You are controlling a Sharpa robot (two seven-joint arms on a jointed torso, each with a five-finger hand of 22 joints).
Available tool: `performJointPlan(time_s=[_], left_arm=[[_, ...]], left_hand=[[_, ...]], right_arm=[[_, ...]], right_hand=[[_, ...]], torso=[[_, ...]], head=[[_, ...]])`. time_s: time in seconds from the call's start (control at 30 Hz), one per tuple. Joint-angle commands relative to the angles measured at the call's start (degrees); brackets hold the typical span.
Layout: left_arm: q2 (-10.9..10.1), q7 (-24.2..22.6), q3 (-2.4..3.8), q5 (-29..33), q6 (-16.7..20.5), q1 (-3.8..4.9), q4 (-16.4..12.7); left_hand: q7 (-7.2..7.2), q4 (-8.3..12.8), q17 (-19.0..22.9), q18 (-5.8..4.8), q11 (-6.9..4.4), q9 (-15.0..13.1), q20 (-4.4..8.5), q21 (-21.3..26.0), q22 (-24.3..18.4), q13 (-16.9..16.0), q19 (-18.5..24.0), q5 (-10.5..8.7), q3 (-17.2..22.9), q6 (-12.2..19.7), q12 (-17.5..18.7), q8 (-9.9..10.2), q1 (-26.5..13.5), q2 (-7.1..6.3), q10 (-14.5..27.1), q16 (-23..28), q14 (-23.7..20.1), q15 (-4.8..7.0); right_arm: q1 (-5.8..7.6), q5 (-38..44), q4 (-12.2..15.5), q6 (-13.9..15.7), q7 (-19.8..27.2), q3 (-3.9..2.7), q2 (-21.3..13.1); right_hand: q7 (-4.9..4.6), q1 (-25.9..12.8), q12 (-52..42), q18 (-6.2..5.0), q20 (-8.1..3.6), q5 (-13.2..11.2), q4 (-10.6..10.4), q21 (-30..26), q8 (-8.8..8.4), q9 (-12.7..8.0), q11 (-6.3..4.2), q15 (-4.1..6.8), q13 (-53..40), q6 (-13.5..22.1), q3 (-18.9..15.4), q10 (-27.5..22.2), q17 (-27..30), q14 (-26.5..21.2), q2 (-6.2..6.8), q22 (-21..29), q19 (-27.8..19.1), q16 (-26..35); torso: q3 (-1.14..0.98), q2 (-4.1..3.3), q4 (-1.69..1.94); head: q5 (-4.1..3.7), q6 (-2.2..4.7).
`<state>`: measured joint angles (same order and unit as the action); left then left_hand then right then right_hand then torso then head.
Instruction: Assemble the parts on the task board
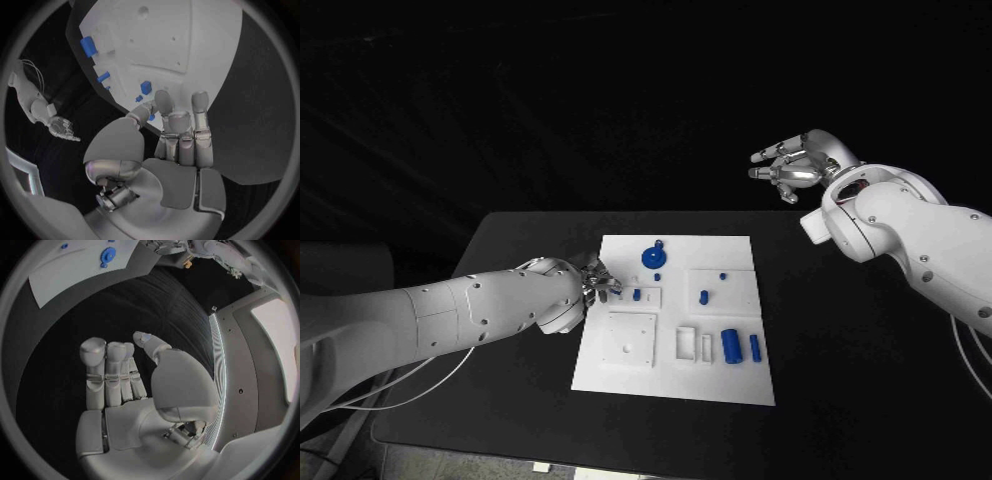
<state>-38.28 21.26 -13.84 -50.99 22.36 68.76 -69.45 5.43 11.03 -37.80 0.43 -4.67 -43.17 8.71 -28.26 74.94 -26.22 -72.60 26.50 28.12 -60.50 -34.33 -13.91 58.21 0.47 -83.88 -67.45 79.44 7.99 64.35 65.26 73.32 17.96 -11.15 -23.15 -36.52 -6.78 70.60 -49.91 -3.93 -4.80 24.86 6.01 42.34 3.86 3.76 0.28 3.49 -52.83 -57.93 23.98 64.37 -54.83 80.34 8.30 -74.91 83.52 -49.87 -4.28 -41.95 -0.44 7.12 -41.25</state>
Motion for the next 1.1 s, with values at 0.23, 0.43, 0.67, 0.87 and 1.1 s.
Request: performJointPlan(time_s=[0.23,0.43,0.67,0.87,1.1], left_arm=[[0.8,0.6,-0.01,-0.6,-1.0,-0.57,0.7],[1.2,0.9,0.0,-0.6,-2.0,-1.11,1.2],[1.4,1.0,0.0,-0.6,-2.5,-1.26,1.4],[1.5,1.1,0.0,-0.7,-2.7,-1.29,1.6],[1.6,1.6,0.0,-1.0,-3.6,-1.29,1.7]], left_hand=[[-6.79,-0.1,-0.1,0.87,-0.37,-5.7,0.12,-0.2,1.0,0.0,0.0,-0.09,0.1,-7.7,0.0,-0.2,0.4,0.04,-2.8,0.4,0.2,-0.03],[-6.81,-0.1,-0.1,0.87,-0.38,-5.8,0.12,-0.2,0.9,-0.1,0.0,-0.11,0.1,-7.7,-0.1,-0.2,0.5,0.02,-2.8,0.5,0.2,-0.03],[-6.85,-0.1,-0.3,0.87,-0.38,-5.9,0.11,-0.2,1.0,-0.1,0.0,-0.18,0.0,-7.8,-0.1,-0.3,0.4,-0.06,-2.8,0.4,0.2,-0.02],[-6.9,-0.2,-0.3,0.84,-0.37,-6.1,0.12,-0.2,0.9,-0.1,0.0,-0.29,-0.1,-7.8,-0.1,-0.6,0.4,-0.06,-2.8,0.4,0.1,-0.01],[-6.93,-0.2,-0.5,0.8,-0.35,-6.4,0.14,-0.3,0.9,-0.2,0.1,-0.37,-0.1,-7.7,-0.2,-0.9,0.4,-0.1,-2.8,0.5,0.1,0.01]], right_arm=[[-0.03,0.0,0.0,-0.8,0.4,0.01,0.2],[-0.04,0.0,-0.1,-0.7,0.4,0.01,0.2],[-0.06,0.0,-0.1,-0.7,0.4,0.02,0.1],[-0.07,0.0,-0.1,-0.7,0.4,0.02,0.1],[-0.09,0.0,-0.1,-0.7,0.4,0.02,0.1]], right_hand=[[-0.12,-0.6,-0.2,-0.96,-0.05,0.3,-0.1,-0.2,-0.29,-0.1,-0.11,0.34,0.0,-0.2,0.3,-0.2,0.0,0.0,0.07,-5.2,-0.2,0.3],[-0.13,-0.6,-0.2,-0.96,-0.06,0.5,-0.1,-0.1,-0.3,-0.1,-0.12,0.34,0.0,-0.2,0.4,-0.2,0.0,0.0,0.05,-5.2,-0.2,0.3],[-0.13,-0.6,-0.2,-0.96,-0.06,0.5,-0.1,-0.1,-0.3,-0.1,-0.12,0.34,0.0,-0.2,0.4,-0.2,0.0,0.0,0.05,-5.2,-0.2,0.3],[-0.13,-0.6,-0.2,-0.96,-0.06,0.5,-0.1,-0.1,-0.3,-0.1,-0.12,0.34,0.0,-0.2,0.4,-0.2,0.0,0.0,0.05,-5.2,-0.2,0.3],[-0.13,-0.6,-0.2,-0.96,-0.06,0.5,-0.1,-0.1,-0.3,-0.1,-0.12,0.34,0.0,-0.2,0.4,-0.2,0.0,0.0,0.05,-5.2,-0.2,0.3]], torso=[[0.02,-0.06,-0.05],[0.02,-0.01,-0.01],[0.04,-0.02,-0.01],[0.02,-0.03,-0.04],[0.02,-0.04,-0.04]], head=[[-0.14,-0.02],[-0.3,-0.17],[-0.38,-0.07],[-0.38,-0.06],[-0.43,-0.11]])
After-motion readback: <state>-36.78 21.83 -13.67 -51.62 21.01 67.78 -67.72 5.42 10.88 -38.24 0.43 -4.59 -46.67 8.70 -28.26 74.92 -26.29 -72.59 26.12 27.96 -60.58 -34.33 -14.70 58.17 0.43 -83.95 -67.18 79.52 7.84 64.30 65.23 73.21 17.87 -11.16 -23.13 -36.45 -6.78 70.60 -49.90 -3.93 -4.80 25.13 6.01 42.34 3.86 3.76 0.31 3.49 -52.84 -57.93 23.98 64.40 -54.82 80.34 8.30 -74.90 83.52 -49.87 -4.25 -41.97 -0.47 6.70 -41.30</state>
